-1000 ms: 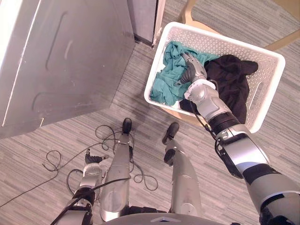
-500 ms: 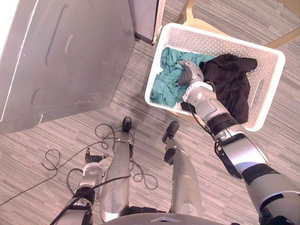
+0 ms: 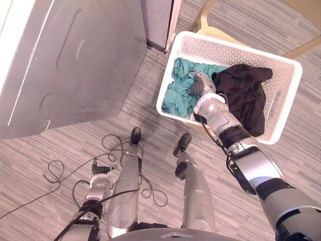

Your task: Pick up the laundry basket with both hands and put the clothes into the washing machine.

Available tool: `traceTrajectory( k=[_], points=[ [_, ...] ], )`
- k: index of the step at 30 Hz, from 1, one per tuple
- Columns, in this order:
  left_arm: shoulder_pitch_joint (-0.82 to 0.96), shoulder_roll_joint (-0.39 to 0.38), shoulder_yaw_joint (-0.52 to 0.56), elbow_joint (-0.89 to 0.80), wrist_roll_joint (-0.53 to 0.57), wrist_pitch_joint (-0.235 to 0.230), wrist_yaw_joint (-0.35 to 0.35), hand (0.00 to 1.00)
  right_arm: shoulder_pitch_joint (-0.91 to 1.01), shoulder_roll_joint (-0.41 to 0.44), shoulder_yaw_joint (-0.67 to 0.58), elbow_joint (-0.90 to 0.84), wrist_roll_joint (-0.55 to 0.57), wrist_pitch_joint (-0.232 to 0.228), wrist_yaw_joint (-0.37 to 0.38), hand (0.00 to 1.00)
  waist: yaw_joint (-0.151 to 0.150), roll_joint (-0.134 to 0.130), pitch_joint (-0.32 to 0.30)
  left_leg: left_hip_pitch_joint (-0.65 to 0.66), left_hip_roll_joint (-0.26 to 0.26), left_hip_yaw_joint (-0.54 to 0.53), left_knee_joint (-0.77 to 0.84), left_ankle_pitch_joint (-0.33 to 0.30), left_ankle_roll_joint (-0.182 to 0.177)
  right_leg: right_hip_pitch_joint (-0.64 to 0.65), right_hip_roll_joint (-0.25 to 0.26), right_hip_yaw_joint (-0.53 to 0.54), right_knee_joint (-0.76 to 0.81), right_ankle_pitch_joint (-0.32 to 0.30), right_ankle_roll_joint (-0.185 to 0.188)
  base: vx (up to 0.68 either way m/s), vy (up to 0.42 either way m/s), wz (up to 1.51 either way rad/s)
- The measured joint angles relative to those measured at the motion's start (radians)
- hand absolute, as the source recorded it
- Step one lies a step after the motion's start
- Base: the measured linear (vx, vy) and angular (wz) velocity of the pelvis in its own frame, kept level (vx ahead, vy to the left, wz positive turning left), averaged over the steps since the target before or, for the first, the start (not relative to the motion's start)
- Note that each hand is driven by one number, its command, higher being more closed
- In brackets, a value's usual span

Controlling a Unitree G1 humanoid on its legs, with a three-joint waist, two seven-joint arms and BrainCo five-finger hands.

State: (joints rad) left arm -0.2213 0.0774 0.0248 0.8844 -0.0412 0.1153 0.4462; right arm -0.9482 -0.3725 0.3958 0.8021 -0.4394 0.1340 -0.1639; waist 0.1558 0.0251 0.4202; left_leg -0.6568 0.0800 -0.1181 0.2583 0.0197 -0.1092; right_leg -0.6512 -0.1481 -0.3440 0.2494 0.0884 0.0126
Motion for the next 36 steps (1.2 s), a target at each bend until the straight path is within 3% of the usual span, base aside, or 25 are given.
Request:
traceTrajectory(
  k=[3, 9, 11, 15, 18, 21, 25, 28, 33, 36],
  points=[
    [-0.001, -0.002, -0.005, -0.002, -0.026, 0.0, 0.005, 0.0, 0.03, 0.04, -0.12, 0.001, 0.105, -0.001, -0.046, 1.0, 0.004, 0.0, 0.0, 0.007, -0.001, 0.0, -0.001, 0.0, 0.0, 0.007, -0.001, 0.0, 0.0, 0.0, 0.0, 0.0, 0.0, 0.0],
    [-0.001, -0.021, 0.025, -0.016, -0.062, 0.0, 0.006, 0.0, 0.039, 0.101, -0.332, -0.002, 0.473, -0.034, -0.151, 1.0, 0.005, 0.0, 0.0, 0.009, -0.002, 0.003, -0.001, 0.001, 0.002, 0.007, -0.006, 0.002, 0.003, 0.001, 0.002, 0.0, 0.0, 0.0],
    [-0.001, -0.047, 0.058, -0.032, -0.096, -0.001, 0.007, 0.0, 0.037, 0.119, -0.417, -0.006, 0.802, -0.107, -0.195, 1.0, 0.005, 0.0, 0.0, 0.013, -0.001, 0.008, -0.002, 0.001, 0.002, 0.006, -0.007, 0.006, 0.006, 0.001, 0.002, 0.01, -0.019, -0.04],
    [-0.002, -0.09, 0.087, -0.069, -0.134, -0.005, 0.006, 0.0, 0.046, 0.153, -0.506, -0.053, 1.118, -0.185, -0.232, 1.0, 0.0, 0.0, 0.0, 0.013, 0.002, 0.016, -0.003, 0.001, 0.001, 0.001, -0.008, 0.01, 0.013, 0.001, 0.002, 0.01, -0.028, -0.04],
    [-0.002, -0.108, 0.091, -0.088, -0.152, -0.006, 0.006, 0.0, 0.052, 0.176, -0.542, -0.118, 1.277, -0.24, -0.258, 1.0, -0.004, 0.0, 0.0, 0.018, 0.002, 0.023, 0.0, 0.002, 0.001, 0.0, -0.011, 0.013, 0.019, 0.001, 0.002, 0.02, -0.027, -0.04],
    [-0.002, -0.121, 0.09, -0.091, -0.152, -0.006, 0.006, 0.0, 0.057, 0.198, -0.567, -0.19, 1.388, -0.288, -0.263, 1.0, -0.005, 0.0, 0.0, 0.039, 0.0, 0.039, 0.002, 0.002, 0.0, 0.007, -0.017, 0.027, 0.032, 0.0, 0.003, 0.02, -0.017, -0.06],
    [-0.001, -0.135, 0.086, -0.092, -0.152, -0.001, 0.004, 0.0, 0.08, 0.237, -0.564, -0.291, 1.444, -0.329, -0.265, 1.0, -0.028, -0.001, 0.0, 0.073, 0.002, 0.058, 0.004, -0.016, 0.007, 0.044, -0.025, 0.03, 0.054, -0.018, 0.006, -0.02, -0.014, 0.02],
    [0.008, -0.15, 0.077, -0.089, -0.154, 0.005, 0.003, 0.0, 0.095, 0.259, -0.528, -0.365, 1.472, -0.357, -0.265, 1.0, -0.048, -0.001, 0.001, 0.136, 0.032, 0.147, 0.003, -0.009, 0.011, 0.082, -0.042, 0.033, 0.097, -0.048, 0.011, 0.0, -0.022, 0.08],
    [0.034, -0.146, 0.069, -0.088, -0.183, 0.011, -0.006, 0.0, 0.157, 0.29, -0.456, -0.495, 1.503, -0.373, -0.261, 1.0, -0.059, -0.002, 0.0, 0.218, 0.018, 0.154, -0.001, -0.007, 0.012, 0.133, -0.064, 0.045, 0.152, -0.087, 0.019, 0.0, 0.0, 0.0],
    [0.073, -0.136, 0.058, -0.089, -0.19, 0.02, -0.019, 0.0, 0.263, 0.326, -0.398, -0.582, 1.505, -0.375, -0.258, 1.0, -0.076, -0.003, 0.0, 0.333, 0.007, 0.165, -0.03, -0.013, 0.01, 0.218, -0.08, 0.054, 0.181, -0.122, 0.029, 0.02, -0.003, -0.01]
  ],
)
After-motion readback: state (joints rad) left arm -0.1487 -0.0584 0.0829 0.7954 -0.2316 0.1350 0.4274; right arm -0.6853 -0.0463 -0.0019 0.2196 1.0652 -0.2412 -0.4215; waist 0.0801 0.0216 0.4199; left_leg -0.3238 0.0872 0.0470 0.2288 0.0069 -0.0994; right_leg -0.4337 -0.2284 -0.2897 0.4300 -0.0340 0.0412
